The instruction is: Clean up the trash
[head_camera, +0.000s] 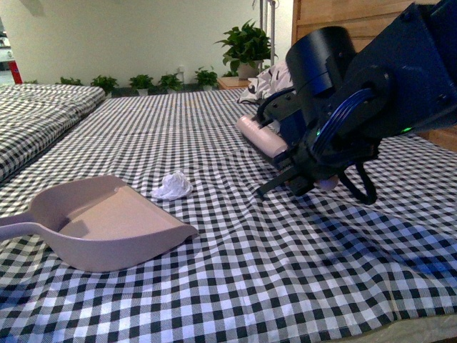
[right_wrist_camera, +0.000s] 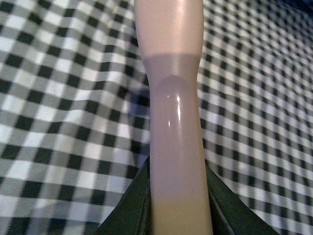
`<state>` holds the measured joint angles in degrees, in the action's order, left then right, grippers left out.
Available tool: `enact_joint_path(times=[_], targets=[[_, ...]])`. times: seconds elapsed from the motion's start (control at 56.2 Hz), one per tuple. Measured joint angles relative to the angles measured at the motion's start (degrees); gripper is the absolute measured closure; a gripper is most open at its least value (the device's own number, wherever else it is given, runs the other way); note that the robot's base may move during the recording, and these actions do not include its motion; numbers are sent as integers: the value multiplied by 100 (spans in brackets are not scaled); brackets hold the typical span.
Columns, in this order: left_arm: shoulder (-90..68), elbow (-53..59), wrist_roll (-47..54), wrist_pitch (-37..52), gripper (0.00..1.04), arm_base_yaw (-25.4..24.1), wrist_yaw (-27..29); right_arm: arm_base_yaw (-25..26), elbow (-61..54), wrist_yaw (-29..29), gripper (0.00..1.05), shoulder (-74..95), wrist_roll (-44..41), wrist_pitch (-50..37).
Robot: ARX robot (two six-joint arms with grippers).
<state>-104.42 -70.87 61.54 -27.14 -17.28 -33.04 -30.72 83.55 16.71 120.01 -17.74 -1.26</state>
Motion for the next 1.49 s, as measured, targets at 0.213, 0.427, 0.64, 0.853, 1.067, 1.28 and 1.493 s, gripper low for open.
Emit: enact_joint_path(times=[0.213, 0.427, 0.64, 0.853, 1.067, 1.28, 1.493], targets=[[0, 0, 2, 0, 78, 0, 2, -367, -398, -1434, 84, -291, 33, 402], [0, 0, 2, 0, 78, 2, 2, -448, -570, -3051, 84, -981, 96, 568], [0, 0, 4, 0, 78, 0, 2, 96, -533, -3263, 84, -1604, 409, 459], [0, 0, 9, 0, 78, 0, 2, 787, -815, -2457, 84, -1646, 402, 334], [0, 22, -160, 229, 78, -4, -201, 1556, -1117, -1606, 84, -1681, 492, 46], [7, 31, -1257, 1204, 78, -4, -363, 2330, -1464, -1784, 84, -2120, 675, -42], [245, 74, -2468, 2343, 78, 22, 17, 2789, -1768, -2166, 84, -2822, 752, -133]])
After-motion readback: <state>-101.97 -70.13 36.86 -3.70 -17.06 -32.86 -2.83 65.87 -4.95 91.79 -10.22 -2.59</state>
